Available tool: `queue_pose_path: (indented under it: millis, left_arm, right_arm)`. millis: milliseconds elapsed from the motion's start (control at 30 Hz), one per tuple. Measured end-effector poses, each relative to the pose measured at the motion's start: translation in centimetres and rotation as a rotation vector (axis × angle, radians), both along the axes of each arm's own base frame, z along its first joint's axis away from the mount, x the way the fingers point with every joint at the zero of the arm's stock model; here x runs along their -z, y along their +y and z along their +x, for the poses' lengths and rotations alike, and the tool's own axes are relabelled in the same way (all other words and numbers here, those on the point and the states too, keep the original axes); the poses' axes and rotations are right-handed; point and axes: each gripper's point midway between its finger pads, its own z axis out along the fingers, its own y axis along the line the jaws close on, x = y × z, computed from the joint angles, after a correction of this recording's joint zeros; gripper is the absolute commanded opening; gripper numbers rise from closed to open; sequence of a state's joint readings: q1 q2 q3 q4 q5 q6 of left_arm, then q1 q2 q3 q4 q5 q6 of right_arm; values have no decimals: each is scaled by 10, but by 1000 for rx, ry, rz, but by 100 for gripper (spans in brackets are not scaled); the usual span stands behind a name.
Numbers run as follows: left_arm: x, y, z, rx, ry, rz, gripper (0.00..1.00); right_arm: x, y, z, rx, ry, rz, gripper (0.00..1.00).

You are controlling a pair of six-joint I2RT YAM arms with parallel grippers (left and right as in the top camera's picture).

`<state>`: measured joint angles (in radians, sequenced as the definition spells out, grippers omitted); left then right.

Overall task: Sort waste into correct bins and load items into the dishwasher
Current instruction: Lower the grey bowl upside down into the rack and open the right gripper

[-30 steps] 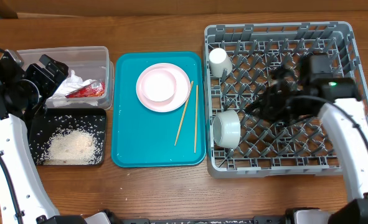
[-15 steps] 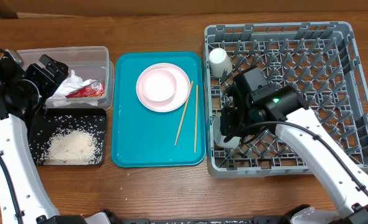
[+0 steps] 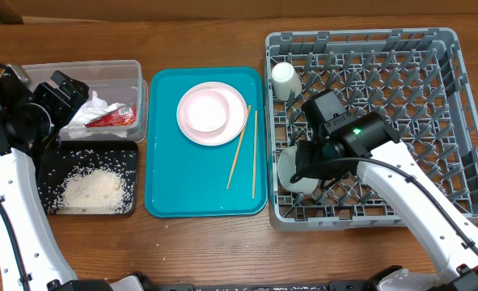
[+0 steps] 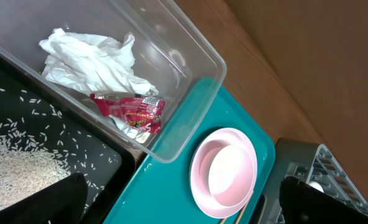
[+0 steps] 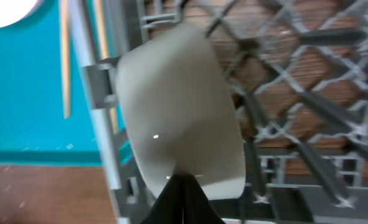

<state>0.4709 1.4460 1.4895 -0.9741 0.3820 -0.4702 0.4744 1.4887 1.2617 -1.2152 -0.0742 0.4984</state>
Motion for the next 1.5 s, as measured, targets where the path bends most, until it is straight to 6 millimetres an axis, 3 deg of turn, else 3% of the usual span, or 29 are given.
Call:
queue_pose_path:
  millis: [433,500,700,833,1000,1267,1500]
  left_arm:
    - [0,0,0,0,0,0,100]
    - [0,0,0,0,0,0,100]
    - [0,0,0,0,0,0,100]
    - [0,0,0,0,0,0,100]
    - [0,0,0,0,0,0,100]
    - [0,0,0,0,0,0,100]
    - [0,0,0,0,0,0,100]
  right_arm:
    - [0,-19,15,109,-70,-97,5]
    - [-1,-15,17,109,-75,-77,5]
    - [-9,21,24,33,-87,109,5]
    - [-9,26,18,12,-60,138,5]
    - [-3,11,9,22,-27,55,7]
    - [2,-32,4,84,-34,-169,10]
    - [0,-35,16,110,-88,-189,10]
